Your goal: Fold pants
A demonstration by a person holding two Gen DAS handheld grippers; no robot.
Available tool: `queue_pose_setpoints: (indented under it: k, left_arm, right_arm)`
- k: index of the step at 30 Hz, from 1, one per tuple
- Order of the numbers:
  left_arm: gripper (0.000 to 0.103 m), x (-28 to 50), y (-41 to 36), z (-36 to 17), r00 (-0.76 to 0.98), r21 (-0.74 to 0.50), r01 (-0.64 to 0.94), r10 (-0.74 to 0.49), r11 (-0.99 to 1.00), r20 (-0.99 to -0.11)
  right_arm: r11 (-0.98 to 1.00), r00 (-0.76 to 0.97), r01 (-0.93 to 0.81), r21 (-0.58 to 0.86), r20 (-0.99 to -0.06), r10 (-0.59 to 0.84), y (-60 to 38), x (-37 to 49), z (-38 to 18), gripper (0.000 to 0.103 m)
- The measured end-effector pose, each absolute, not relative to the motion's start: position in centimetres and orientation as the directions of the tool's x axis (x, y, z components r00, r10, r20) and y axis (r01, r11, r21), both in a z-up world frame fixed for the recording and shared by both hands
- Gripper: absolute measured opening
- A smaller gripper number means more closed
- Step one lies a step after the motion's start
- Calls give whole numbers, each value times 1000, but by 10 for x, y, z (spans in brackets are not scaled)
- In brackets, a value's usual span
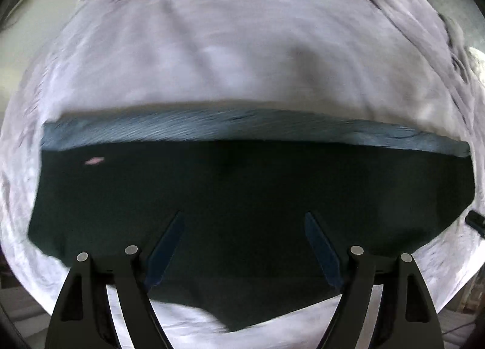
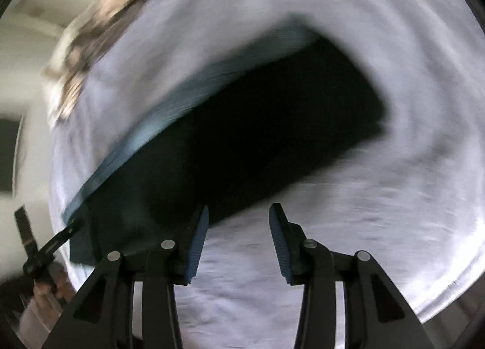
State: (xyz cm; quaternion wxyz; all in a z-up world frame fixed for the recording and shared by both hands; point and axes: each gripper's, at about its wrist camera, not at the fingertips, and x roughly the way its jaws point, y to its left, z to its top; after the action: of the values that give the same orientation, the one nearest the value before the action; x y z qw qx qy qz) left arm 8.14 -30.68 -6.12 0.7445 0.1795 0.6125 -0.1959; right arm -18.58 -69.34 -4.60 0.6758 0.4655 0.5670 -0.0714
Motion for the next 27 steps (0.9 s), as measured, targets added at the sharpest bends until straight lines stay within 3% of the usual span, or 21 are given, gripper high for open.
queue_pose_setpoints:
  k: [7, 13, 14, 17, 24, 25, 26, 27]
  left_arm:
    - [82, 126, -196, -56, 238, 63, 423, -44, 904, -970]
    - [82, 163, -106, -76, 236, 95, 334, 14, 938, -972]
    - [86, 167, -90, -85, 207, 68, 315, 1, 947, -978]
    - [91, 167, -69, -88, 195, -32, 304, -95, 952, -976]
    - [91, 165, -71, -89, 230, -49, 322, -128, 945, -965]
    - [91, 166, -71, -88, 230, -58, 321, -137, 945, -963]
    - [91, 162, -67, -87, 230, -64, 320, -143, 945, -963]
    - [91, 163, -67, -87, 228, -68, 319, -146, 945, -963]
  right_arm:
    - [690, 310, 360, 628, -778, 546, -569, -51, -7, 49]
    - [769, 232, -4, 640, -747, 623, -424, 78, 33, 49]
    - [764, 210, -64, 642, -740, 639, -397, 101, 37, 52]
    - [753, 152, -187, 631, -738, 657, -331, 156, 40, 57]
    - [776, 27, -374, 509, -830, 557, -218, 225, 19, 57]
    - [787, 10, -380, 485, -849, 528, -213, 228, 13, 54]
    - [781, -11, -375, 499, -845, 535, -211, 230, 10, 24]
    - [774, -22, -365, 517, -836, 548, -212, 229, 10, 7]
